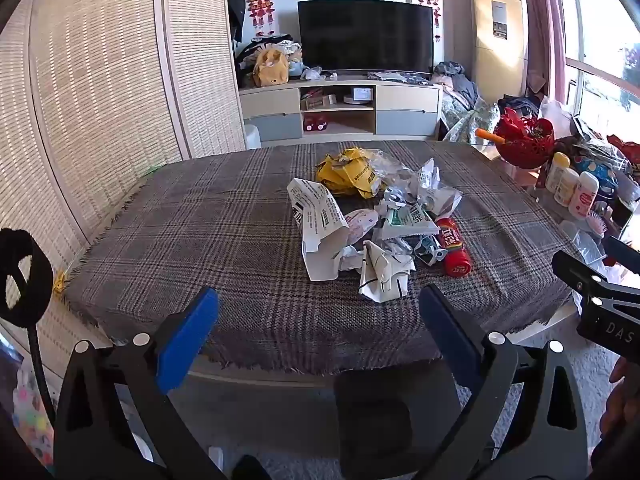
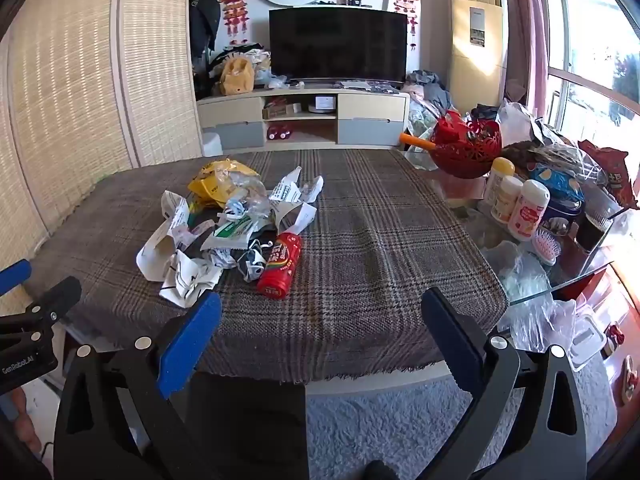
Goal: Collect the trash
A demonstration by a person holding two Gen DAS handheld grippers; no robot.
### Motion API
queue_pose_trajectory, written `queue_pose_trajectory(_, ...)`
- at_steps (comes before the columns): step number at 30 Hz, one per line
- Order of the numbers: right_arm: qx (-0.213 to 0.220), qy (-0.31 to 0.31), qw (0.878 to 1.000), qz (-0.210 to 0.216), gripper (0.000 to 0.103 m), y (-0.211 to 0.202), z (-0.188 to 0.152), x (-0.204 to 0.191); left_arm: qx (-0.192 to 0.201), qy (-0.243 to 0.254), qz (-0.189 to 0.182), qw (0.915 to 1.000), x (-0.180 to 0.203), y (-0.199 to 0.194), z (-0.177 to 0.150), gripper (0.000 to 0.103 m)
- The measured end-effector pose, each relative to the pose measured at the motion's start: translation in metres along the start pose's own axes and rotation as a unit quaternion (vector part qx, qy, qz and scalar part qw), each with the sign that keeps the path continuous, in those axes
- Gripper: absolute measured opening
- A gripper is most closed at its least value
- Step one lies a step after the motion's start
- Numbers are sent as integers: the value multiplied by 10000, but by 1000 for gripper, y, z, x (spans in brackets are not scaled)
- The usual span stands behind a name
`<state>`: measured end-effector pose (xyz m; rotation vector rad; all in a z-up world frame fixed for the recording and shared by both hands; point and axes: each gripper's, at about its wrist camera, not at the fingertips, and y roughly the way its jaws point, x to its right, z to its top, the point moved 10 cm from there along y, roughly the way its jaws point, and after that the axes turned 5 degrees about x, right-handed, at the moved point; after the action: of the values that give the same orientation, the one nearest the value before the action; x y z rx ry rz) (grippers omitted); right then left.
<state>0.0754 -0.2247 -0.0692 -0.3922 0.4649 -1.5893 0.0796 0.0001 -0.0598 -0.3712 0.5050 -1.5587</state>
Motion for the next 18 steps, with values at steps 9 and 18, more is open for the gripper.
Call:
queue_pose_trajectory(9,-6,25,10000,23,100,-3,2,1,-41,-35,10,10000,-3,2,1,95)
queue_pose_trajectory(18,-25,58,10000,45,100,1,0,0,-41,-74,26,10000,-4,1,0,95)
